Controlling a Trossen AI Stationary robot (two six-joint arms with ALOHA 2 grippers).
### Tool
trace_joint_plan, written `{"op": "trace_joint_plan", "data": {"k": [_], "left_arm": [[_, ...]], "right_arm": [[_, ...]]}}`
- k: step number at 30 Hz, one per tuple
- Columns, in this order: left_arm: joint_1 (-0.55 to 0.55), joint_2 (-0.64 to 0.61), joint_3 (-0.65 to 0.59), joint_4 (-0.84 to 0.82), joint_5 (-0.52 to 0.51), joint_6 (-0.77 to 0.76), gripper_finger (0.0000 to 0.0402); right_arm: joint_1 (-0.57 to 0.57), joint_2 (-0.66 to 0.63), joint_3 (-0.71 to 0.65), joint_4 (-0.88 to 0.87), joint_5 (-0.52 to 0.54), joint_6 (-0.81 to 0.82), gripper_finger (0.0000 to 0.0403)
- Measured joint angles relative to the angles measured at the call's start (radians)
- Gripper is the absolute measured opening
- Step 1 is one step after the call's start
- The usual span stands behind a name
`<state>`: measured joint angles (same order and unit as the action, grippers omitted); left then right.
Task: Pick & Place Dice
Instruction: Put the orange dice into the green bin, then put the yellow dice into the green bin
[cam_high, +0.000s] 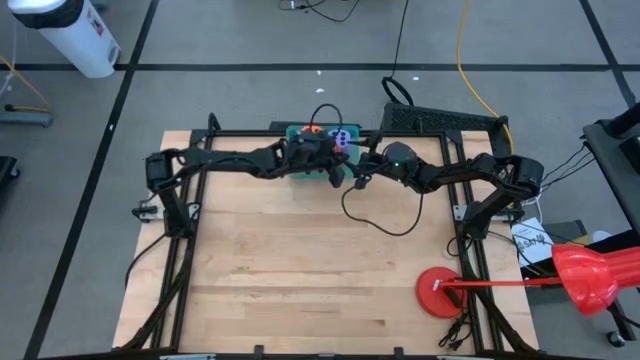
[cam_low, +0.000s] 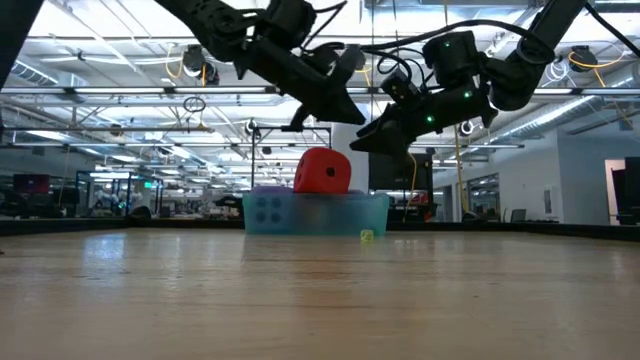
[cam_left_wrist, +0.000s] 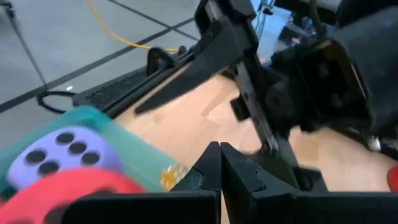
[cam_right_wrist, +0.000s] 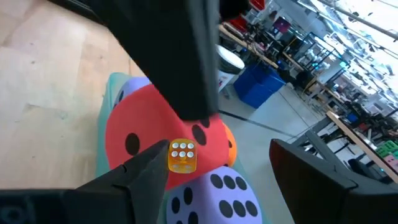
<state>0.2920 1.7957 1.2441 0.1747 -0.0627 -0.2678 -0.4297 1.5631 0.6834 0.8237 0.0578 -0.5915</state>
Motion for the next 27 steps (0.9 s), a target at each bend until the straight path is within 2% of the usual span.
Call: {"op": "trace_joint_plan", "data": {"k": [5,16,23,27], "left_arm": [[0.004,0.051,0.055,-0.042,0.026,0.006,0.0001],[0.041,0.083,0.074,-0.089,-0.027,0.01,0.0001],[0.037,0.052,0.071,-0.131,-0.02,0.065,0.0001],[-0.01,-0.053,0.07,-0.194,-0.012,0.185,0.0001]], "right_arm": [[0.0,0.0,0.0,0.017,0.024,0.002,0.0267],[0.0,-0.013,-0.002,-0.012,0.047,-0.004,0.0267],[0.0,-0.079,-0.004,-0.085,0.05,0.02,0.0267],[0.0,-0.163,-0.004,-0.21,0.043,0.122,0.0267]]}}
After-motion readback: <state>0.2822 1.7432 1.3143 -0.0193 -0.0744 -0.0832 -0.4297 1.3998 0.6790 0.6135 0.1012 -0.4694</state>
